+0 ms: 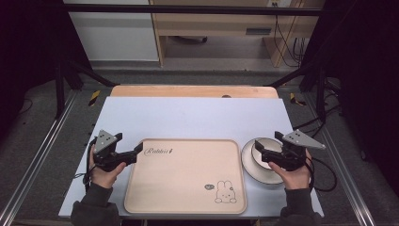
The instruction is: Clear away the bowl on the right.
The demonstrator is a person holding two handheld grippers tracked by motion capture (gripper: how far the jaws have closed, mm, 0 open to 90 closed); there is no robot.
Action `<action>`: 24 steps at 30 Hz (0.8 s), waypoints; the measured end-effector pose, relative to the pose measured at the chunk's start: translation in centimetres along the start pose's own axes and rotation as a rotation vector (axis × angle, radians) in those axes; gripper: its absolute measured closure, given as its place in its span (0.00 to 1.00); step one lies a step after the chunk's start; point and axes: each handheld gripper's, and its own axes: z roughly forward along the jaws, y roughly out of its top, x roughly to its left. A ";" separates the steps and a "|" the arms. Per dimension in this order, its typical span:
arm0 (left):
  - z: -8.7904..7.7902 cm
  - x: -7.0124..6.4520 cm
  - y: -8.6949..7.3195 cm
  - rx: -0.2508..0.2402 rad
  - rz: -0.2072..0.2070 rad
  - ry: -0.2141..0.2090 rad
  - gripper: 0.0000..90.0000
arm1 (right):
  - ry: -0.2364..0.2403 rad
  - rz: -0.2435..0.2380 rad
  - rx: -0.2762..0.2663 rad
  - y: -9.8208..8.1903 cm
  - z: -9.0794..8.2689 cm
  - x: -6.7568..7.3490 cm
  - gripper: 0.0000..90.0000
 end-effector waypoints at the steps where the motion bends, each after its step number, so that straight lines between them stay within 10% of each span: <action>1: 0.0 0.0 0.0 0.001 0.003 0.001 0.14 | 0.002 0.007 -0.004 0.0 0.0 -0.1 0.21; 24: 0.1 -0.1 0.0 0.007 0.011 0.002 0.14 | -0.080 0.038 0.076 -1.2 0.1 -2.3 0.25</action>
